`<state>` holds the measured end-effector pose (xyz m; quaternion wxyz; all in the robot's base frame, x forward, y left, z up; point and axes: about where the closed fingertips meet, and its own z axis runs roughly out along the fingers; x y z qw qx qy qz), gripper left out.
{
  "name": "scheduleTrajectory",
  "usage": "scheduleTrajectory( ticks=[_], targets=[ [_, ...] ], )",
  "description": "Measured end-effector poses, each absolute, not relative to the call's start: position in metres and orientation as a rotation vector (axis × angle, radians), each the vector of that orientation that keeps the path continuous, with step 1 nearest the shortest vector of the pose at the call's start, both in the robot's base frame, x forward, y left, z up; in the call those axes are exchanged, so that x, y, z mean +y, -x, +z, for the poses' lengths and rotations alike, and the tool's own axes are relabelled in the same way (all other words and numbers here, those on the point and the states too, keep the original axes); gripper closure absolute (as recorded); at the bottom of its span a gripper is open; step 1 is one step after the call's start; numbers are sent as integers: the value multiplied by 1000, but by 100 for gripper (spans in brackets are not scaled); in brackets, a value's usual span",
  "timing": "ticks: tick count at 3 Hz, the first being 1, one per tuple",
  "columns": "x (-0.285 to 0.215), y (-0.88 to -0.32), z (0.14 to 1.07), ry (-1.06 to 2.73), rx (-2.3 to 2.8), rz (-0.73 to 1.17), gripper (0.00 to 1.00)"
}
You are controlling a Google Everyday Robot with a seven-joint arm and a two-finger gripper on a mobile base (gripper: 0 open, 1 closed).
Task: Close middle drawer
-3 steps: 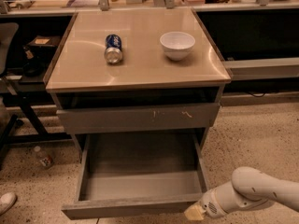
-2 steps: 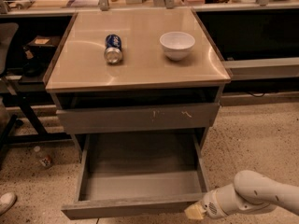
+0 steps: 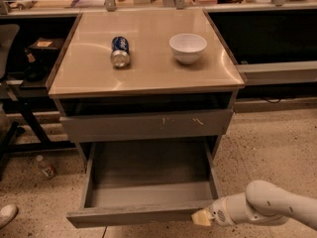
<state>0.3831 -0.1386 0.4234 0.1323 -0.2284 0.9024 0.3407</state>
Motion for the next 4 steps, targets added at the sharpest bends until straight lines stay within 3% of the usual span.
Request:
scheduleTrajectory(
  ticks=[2,3,4],
  targets=[
    [-127,-415,433,658,2558,999,100],
    [-108,-456,436,655,2519,1011,100],
    [-108,-456,435,657,2519,1011,100]
  ],
)
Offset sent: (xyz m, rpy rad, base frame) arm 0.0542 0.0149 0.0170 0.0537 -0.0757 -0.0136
